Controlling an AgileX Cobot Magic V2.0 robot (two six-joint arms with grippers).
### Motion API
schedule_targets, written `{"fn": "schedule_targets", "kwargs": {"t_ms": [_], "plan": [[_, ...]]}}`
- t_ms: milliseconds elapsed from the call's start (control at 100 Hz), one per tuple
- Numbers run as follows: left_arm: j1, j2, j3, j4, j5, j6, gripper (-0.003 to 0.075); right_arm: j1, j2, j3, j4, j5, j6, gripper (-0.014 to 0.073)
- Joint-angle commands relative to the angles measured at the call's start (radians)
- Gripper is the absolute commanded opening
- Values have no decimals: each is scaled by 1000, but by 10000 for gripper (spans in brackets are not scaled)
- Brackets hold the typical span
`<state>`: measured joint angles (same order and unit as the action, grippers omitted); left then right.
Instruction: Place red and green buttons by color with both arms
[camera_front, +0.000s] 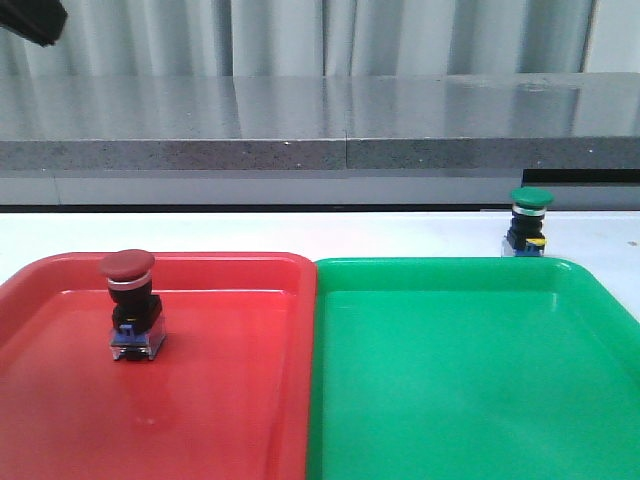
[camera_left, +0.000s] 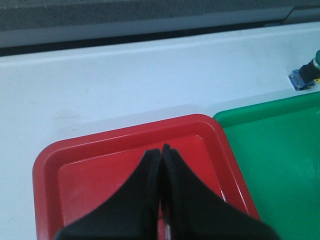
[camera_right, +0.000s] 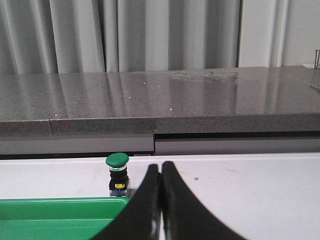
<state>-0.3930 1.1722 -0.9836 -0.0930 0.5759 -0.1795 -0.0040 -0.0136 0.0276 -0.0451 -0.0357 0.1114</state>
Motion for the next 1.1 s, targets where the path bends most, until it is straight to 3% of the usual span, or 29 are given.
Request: {"fn": "schedule_targets", "kwargs": {"t_ms": [0, 210, 610, 680, 790, 1090], "plan": [[-9, -108, 28, 2, -97, -3, -20, -5, -19, -19, -9, -83, -5, -64], [-9, -290, 196, 22, -203, -3, -20, -5, -19, -19, -9, -83, -5, -64], [-9, -646, 424, 93, -195, -3, -20, -5, -19, -19, -9, -83, -5, -64], [-3, -699, 450, 114, -173, -39, -20, -5, -19, -19, -9, -83, -5, -64], [19, -760, 480, 116, -176, -247, -20, -5, -19, -19, -9, -83, -5, -64], [71, -846, 540, 177, -179, -255, -20, -5, -19, -19, -9, -83, -5, -64]]}}
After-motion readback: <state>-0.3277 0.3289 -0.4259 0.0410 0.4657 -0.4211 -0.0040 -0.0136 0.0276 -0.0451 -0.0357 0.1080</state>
